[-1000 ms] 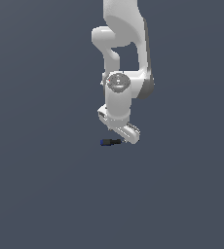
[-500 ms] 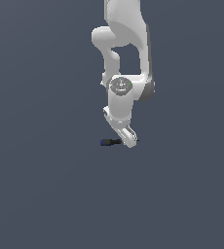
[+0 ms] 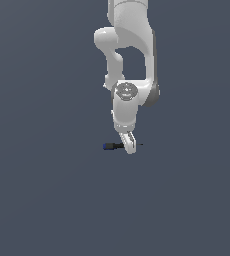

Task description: Pick up the object and move it to a goal position.

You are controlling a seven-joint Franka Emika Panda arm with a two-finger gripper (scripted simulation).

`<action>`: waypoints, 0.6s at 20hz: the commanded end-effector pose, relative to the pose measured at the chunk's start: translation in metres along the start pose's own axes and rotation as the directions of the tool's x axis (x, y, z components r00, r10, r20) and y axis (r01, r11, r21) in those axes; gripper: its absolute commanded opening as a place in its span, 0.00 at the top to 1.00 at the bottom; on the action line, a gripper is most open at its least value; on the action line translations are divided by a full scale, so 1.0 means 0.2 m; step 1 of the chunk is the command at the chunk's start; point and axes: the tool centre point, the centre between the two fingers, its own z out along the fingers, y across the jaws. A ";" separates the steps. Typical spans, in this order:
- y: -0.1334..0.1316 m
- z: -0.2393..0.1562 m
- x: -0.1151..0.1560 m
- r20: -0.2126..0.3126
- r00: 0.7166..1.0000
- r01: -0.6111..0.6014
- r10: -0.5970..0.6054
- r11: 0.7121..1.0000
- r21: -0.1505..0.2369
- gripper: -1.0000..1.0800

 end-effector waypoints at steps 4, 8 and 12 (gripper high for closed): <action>0.01 0.03 -0.01 -0.008 0.994 -0.112 0.112 0.994 0.003 0.04; 0.02 0.05 -0.02 -0.012 0.986 -0.164 0.165 0.986 0.006 0.04; 0.02 0.06 -0.02 -0.014 0.980 -0.196 0.196 0.981 0.007 0.04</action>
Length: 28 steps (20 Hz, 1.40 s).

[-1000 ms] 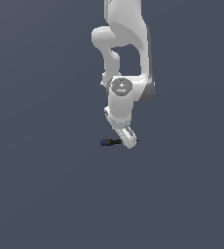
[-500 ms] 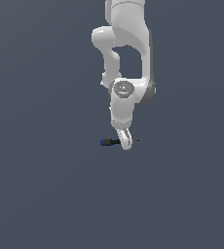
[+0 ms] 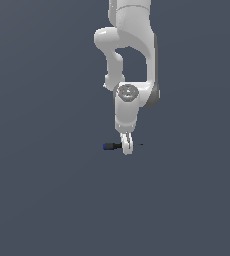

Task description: Pick up the object and move it to a goal position.

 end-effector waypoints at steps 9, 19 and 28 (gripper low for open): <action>0.00 0.03 0.00 -0.001 1.000 -0.020 0.020 1.000 0.001 0.04; 0.01 0.23 0.00 -0.002 1.000 -0.024 0.024 1.000 0.001 0.04; 0.00 0.26 0.00 -0.002 1.000 -0.024 0.024 1.000 0.001 1.00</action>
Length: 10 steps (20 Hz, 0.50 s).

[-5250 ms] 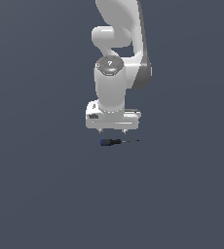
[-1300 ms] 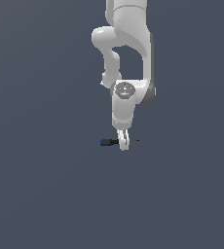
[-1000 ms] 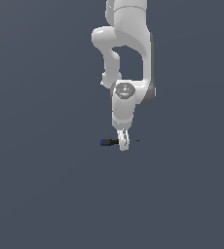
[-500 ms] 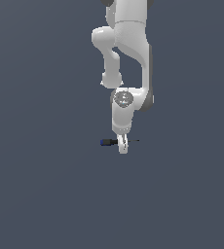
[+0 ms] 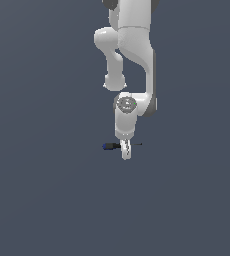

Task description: Pick up the object and move it to a goal position.

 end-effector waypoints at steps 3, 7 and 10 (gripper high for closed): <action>0.00 0.00 0.00 0.000 1.000 0.000 0.000 1.000 0.000 1.00; 0.00 0.00 0.00 0.000 1.000 0.000 0.000 1.000 0.001 1.00; 0.00 -0.02 0.01 0.000 1.000 0.000 0.000 1.000 0.001 1.00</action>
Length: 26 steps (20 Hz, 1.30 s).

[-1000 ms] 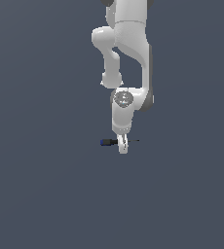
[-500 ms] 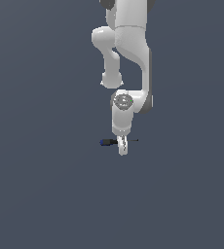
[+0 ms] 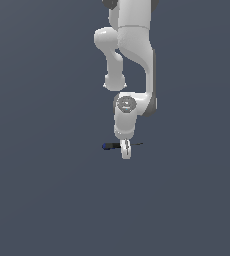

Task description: Pick up the object and move it to a goal position.

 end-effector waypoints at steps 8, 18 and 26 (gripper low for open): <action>0.04 -0.15 0.08 0.001 1.000 -0.001 0.001 1.000 0.001 1.00; 0.16 -0.55 0.29 0.004 1.000 -0.002 0.002 1.000 0.000 1.00; 0.27 -0.95 0.51 0.003 1.000 -0.004 0.004 1.000 0.000 1.00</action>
